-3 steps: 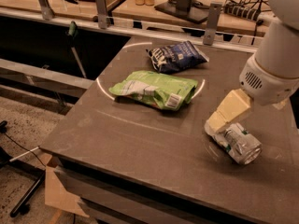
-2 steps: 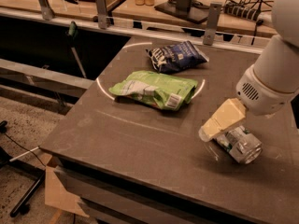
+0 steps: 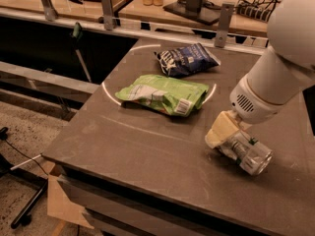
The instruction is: Place 7up can upright
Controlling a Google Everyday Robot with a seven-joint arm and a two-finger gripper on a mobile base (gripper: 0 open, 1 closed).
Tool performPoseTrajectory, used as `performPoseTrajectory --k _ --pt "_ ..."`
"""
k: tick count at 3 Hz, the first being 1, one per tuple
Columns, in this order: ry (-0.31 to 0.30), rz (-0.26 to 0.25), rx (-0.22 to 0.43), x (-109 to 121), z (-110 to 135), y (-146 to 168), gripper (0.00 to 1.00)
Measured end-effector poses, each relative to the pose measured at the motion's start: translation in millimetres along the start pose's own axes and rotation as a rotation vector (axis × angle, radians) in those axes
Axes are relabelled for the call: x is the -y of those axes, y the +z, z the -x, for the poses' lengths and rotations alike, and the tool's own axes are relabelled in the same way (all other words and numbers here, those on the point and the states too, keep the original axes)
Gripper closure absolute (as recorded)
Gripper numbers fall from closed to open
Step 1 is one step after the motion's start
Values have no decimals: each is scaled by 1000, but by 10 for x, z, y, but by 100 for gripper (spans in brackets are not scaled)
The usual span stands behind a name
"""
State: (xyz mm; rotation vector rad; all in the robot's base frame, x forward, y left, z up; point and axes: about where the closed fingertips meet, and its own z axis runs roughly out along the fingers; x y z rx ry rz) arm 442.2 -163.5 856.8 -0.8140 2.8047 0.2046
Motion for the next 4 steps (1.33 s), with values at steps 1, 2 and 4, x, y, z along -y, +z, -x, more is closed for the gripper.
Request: performPoseTrajectory --k 1,2,4 --pt "-63 -16 -3 -28 94 -7 65" --pt "-171 -78 46 -10 345 -280 88" --pt "-284 -144 359 326 713 -1192 100"
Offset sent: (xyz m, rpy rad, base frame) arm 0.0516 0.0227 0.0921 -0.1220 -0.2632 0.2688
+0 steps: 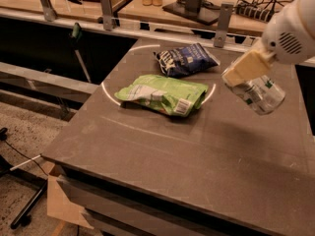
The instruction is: Place 7up can upright
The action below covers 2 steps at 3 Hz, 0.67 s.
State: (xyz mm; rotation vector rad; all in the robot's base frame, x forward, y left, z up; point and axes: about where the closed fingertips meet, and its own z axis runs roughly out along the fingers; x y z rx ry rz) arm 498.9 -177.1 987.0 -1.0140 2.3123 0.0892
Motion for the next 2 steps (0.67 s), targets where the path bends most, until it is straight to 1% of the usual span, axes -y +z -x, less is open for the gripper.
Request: performPoseTrajectory --k 1,2 --pt "37 3 245 279 -156 73 100" --pt "68 46 415 252 -207 335 100"
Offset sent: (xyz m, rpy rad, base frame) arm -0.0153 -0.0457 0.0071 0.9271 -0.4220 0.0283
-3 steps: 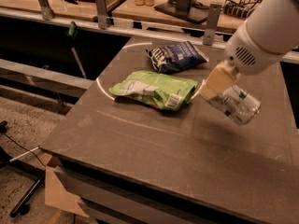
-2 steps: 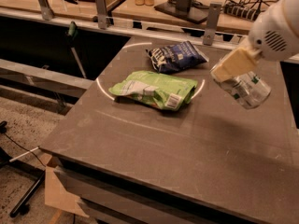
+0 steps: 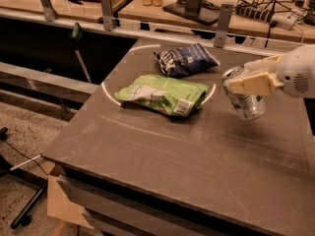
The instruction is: Place 7up can upright
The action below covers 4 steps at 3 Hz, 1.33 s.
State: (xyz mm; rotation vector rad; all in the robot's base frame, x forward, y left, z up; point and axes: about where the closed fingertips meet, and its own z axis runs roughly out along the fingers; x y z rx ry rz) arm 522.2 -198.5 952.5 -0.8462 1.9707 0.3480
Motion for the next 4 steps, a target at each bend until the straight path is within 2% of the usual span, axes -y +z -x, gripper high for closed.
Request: performPoseTrajectory --k 1,2,3,4 --pt "61 74 196 -54 -123 44 100" --pt "137 145 411 -106 -50 -145 100" --pt "229 191 541 -162 -97 -293 84" --pt "240 212 563 -274 -267 -339 59"
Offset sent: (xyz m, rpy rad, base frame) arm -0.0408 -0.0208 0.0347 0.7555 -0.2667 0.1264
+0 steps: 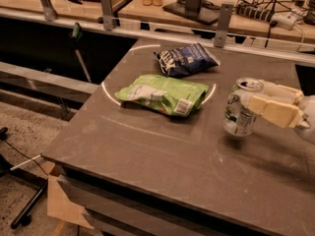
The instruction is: Place 7up can upright
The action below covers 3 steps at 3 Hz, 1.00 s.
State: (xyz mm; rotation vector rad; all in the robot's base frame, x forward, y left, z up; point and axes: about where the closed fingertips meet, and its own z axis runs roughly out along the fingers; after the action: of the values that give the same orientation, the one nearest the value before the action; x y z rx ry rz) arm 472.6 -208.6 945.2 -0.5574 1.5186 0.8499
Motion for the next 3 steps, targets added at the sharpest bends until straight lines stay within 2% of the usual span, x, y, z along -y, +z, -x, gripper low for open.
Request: performPoseTrajectory --k 2,3 --pt "-34 37 58 -103 -265 -154 13" --pt "-61 56 75 -129 -312 -225 0"
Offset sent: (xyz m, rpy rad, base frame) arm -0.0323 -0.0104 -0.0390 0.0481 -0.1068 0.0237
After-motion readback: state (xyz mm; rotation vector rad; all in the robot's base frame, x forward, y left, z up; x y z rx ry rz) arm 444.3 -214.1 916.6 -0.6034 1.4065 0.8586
